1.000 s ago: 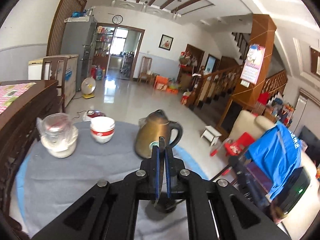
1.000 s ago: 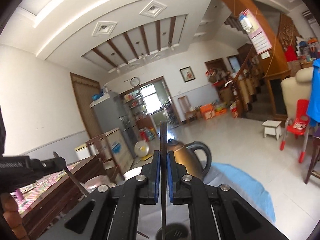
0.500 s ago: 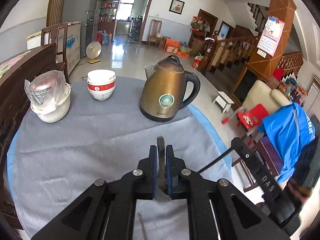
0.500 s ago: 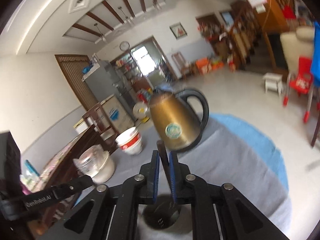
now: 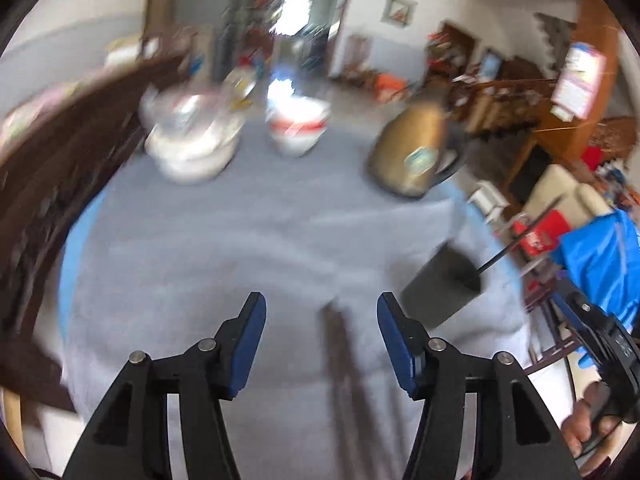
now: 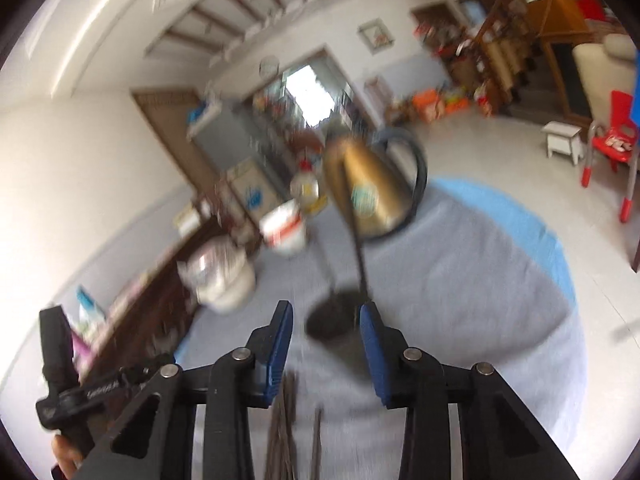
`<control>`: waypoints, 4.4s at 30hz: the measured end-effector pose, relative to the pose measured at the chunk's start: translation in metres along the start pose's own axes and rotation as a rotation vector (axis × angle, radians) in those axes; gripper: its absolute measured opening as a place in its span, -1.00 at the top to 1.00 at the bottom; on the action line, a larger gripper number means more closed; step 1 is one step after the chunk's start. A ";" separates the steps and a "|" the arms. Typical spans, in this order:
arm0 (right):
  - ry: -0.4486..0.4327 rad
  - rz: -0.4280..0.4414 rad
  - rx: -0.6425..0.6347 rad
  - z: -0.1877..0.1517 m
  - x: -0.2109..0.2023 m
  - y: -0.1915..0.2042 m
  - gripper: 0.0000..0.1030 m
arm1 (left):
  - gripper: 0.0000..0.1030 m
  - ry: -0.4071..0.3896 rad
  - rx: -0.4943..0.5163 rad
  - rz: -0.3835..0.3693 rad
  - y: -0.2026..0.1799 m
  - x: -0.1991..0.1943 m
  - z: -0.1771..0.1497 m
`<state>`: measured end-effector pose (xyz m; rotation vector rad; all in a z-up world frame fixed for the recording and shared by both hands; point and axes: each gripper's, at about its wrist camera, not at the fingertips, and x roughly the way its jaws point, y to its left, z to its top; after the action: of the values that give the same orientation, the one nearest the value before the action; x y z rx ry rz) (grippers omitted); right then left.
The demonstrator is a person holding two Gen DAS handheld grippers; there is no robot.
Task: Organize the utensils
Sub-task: 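Lower the right tool to the chopstick pile and grasp one chopstick, then raise the held chopstick with the right tool and release it into the cup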
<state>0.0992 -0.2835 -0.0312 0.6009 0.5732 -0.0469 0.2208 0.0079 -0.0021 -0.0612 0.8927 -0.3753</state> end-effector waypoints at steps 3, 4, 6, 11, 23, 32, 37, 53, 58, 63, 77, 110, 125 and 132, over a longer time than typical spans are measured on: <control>0.154 -0.004 -0.035 -0.026 0.028 0.009 0.46 | -0.13 0.106 -0.064 0.018 0.027 0.023 -0.022; 0.203 -0.014 -0.045 -0.034 0.039 0.011 0.51 | -0.13 0.141 -0.089 0.008 0.033 0.030 -0.028; 0.291 -0.017 -0.057 -0.049 0.060 0.016 0.56 | -0.13 0.181 -0.116 -0.006 0.039 0.039 -0.036; 0.444 -0.045 -0.046 -0.077 0.111 0.013 0.61 | 0.09 0.252 -0.120 -0.074 0.041 0.055 -0.046; 0.544 -0.124 -0.105 -0.093 0.173 0.021 0.67 | 0.59 0.312 -0.150 -0.190 0.038 0.071 -0.036; 0.468 -0.090 -0.071 -0.080 0.138 0.005 0.86 | 0.59 0.426 -0.179 -0.250 0.011 0.112 -0.019; 0.416 -0.047 -0.046 -0.067 0.112 -0.004 0.87 | 0.56 0.443 -0.171 -0.226 -0.009 0.131 -0.005; 0.374 -0.011 -0.012 -0.062 0.093 -0.016 0.87 | 0.83 0.466 -0.143 -0.087 -0.031 0.163 -0.004; 0.346 -0.005 -0.020 -0.056 0.084 -0.012 0.87 | 0.84 0.396 -0.109 -0.123 -0.032 0.143 0.001; 0.367 -0.029 -0.050 -0.057 0.087 -0.006 0.87 | 0.84 0.358 -0.078 -0.120 -0.029 0.121 0.005; 0.520 -0.089 -0.094 -0.091 0.114 0.000 0.36 | 0.82 0.370 -0.145 -0.125 0.020 0.109 -0.017; 0.240 -0.021 -0.215 -0.033 0.059 0.041 0.88 | 0.89 0.225 -0.146 -0.126 0.016 0.056 0.002; -0.327 0.002 -0.209 0.045 -0.026 0.070 0.88 | 0.89 -0.164 0.039 -0.202 -0.071 -0.074 0.081; -0.600 -0.085 -0.226 0.065 -0.027 0.081 0.88 | 0.89 -0.305 0.043 -0.240 -0.097 -0.097 0.105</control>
<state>0.1249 -0.2548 0.0691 0.3157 0.0177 -0.2315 0.2183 -0.0603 0.1568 -0.1825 0.5757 -0.5922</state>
